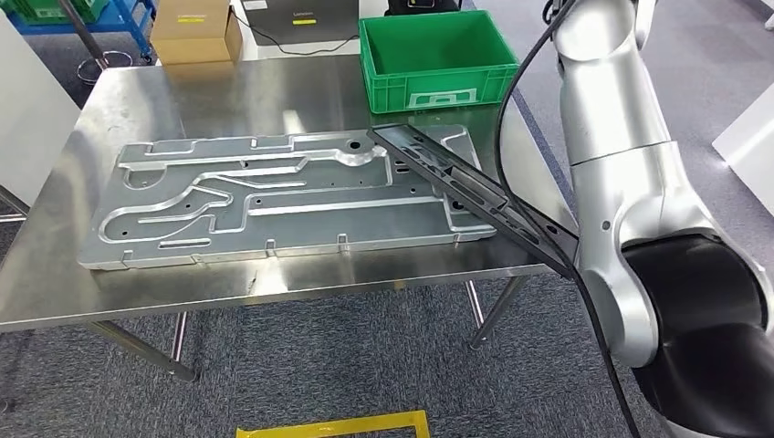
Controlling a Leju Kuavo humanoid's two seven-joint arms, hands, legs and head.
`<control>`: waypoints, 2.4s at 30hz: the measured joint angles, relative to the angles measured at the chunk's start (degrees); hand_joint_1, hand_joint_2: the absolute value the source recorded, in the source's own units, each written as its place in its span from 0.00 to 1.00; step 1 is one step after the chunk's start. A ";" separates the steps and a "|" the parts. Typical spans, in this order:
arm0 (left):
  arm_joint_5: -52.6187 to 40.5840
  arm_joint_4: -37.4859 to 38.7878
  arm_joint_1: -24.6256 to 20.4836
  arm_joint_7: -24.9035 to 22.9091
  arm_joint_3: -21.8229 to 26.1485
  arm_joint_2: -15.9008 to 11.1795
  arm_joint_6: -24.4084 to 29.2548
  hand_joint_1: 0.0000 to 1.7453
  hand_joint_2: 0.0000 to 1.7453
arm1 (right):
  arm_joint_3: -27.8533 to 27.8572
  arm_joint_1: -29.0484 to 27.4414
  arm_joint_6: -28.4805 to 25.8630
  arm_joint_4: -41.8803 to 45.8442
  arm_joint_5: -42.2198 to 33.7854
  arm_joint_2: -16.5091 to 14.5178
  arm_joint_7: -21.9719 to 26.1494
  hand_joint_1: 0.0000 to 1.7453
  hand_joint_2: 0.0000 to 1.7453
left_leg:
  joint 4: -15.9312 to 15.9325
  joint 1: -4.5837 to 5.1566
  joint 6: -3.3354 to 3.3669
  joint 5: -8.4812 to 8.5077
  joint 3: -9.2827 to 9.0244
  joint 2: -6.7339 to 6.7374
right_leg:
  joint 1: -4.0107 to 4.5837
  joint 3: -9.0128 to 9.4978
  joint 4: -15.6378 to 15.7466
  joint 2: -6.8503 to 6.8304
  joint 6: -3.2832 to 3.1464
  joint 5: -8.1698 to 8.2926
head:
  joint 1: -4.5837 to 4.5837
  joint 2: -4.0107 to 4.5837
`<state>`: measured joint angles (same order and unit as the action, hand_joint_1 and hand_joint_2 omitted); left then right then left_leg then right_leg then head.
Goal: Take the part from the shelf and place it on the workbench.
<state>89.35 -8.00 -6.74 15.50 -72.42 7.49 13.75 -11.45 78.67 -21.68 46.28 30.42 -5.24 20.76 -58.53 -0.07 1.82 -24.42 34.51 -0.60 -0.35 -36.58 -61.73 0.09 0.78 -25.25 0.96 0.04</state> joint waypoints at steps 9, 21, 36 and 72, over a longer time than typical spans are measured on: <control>0.00 0.00 0.30 0.82 5.30 0.12 1.04 0.00 0.00 | -8.83 -23.40 -4.97 26.29 -11.71 0.37 4.71 0.00 0.00 | -10.97 -0.29 -2.49 -6.49 4.65 0.24 | 0.09 2.53 4.77 -0.28 -2.18 1.23 | 0.25 0.00; 0.00 -0.02 0.48 1.12 8.12 -0.09 1.26 0.00 0.00 | -12.04 -36.35 -6.21 40.46 -12.39 1.45 6.45 0.00 0.00 | 0.67 -0.35 -0.42 -0.20 -0.86 0.37 | -0.01 1.61 2.41 0.02 0.22 -0.40 | 0.13 0.00; -0.02 -0.02 0.49 1.25 10.01 -0.13 2.37 0.00 0.00 | -12.50 -48.60 -9.03 46.22 -9.21 1.56 8.20 0.00 0.00 | 0.48 -0.20 -1.61 0.57 -0.02 0.13 | 0.18 3.39 4.00 -0.06 -0.96 -0.14 | 0.14 0.00; -0.28 0.00 1.03 3.47 10.90 -2.40 0.04 0.00 0.00 | -8.08 -70.27 -11.03 49.23 -12.67 0.21 12.61 0.00 0.00 | -12.66 -0.63 -2.99 -7.85 6.42 0.51 | 0.16 4.12 5.38 -0.58 -2.40 -0.05 | 0.06 0.00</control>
<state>89.07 -8.00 -5.71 18.97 -61.53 5.08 13.79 -19.53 8.40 -32.70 95.51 17.75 -5.03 33.38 -71.19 -0.70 -1.17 -32.27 40.93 -0.09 -0.19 -32.45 -56.35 -0.48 -1.63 -25.30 1.02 0.04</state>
